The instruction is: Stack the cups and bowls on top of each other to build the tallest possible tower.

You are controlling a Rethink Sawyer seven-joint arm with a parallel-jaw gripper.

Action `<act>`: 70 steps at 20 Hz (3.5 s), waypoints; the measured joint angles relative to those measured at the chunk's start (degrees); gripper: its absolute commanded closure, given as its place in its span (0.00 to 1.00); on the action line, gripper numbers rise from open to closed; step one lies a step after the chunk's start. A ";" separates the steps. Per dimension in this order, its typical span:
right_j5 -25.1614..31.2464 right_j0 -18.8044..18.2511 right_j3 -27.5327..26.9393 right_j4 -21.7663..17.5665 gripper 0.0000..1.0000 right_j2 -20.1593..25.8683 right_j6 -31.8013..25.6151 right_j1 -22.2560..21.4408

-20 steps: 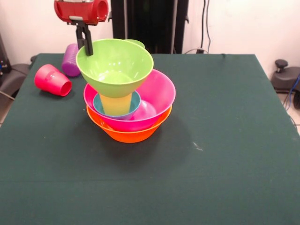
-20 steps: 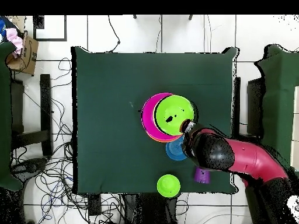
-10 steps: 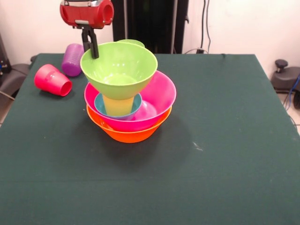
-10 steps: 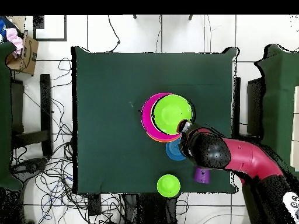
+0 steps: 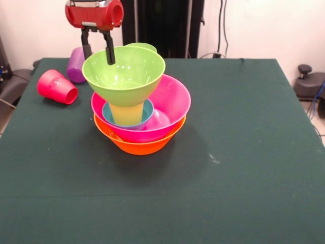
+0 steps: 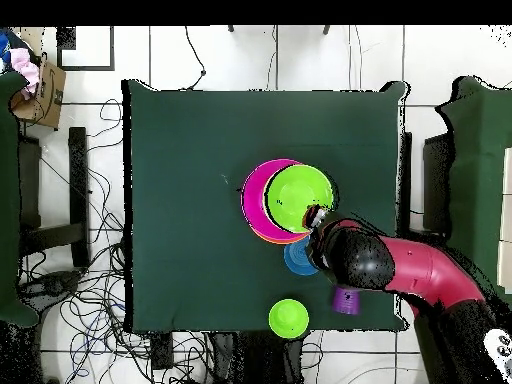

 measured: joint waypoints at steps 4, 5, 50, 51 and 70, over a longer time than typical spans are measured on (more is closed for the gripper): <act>-0.01 0.11 -0.01 0.01 0.00 -0.07 0.00 -0.01; -0.01 0.16 -0.01 0.01 0.00 -0.09 0.00 -0.01; 11.03 2.74 2.36 7.73 0.00 2.44 0.00 -18.59; 11.03 3.48 2.50 7.77 0.00 2.44 0.00 -18.89; 9.16 10.53 3.94 7.57 0.00 -1.69 0.08 -19.08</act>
